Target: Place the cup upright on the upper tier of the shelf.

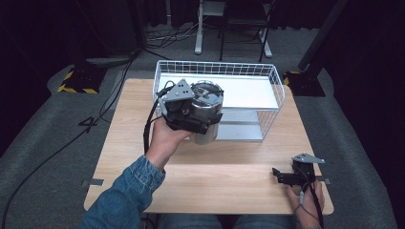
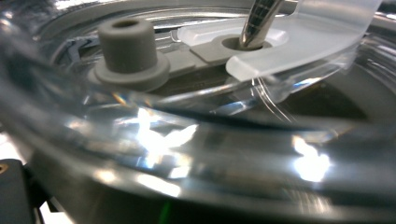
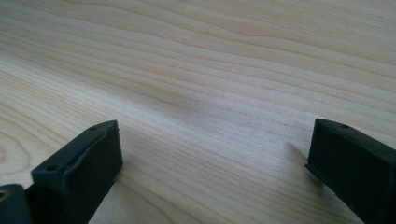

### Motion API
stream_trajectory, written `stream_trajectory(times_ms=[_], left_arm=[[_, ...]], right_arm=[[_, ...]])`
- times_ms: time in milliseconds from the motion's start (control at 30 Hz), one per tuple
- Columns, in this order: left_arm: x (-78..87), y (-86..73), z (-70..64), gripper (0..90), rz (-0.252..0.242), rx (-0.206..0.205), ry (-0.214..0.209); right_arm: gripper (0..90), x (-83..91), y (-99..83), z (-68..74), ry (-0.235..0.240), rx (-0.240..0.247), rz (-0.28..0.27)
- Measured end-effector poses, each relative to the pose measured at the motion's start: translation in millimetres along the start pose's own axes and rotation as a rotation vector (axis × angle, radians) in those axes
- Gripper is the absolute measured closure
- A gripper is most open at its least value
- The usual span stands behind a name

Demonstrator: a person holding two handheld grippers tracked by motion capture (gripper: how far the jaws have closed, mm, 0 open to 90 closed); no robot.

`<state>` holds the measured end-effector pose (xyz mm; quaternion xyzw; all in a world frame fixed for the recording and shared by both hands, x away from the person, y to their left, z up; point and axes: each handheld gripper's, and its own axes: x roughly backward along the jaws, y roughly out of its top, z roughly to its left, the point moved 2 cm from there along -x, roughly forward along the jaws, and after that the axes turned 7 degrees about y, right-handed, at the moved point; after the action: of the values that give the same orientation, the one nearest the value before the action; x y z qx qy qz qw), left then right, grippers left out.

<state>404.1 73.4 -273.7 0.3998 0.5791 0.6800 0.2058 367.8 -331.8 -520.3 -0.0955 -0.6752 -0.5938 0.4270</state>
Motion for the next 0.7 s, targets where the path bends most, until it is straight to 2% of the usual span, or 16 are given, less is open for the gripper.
stream_trajectory(times_ms=[433,700], left_arm=[[-14.8,33.0,21.1,3.6,-0.033,0.012,0.055],[-32.9,49.8,37.0,3.6,-0.059,0.043,0.088]], right_arm=[[3.0,0.0,0.1,-0.4,0.000,0.003,0.000],[3.0,0.0,0.1,-0.1,0.001,0.000,0.001]])
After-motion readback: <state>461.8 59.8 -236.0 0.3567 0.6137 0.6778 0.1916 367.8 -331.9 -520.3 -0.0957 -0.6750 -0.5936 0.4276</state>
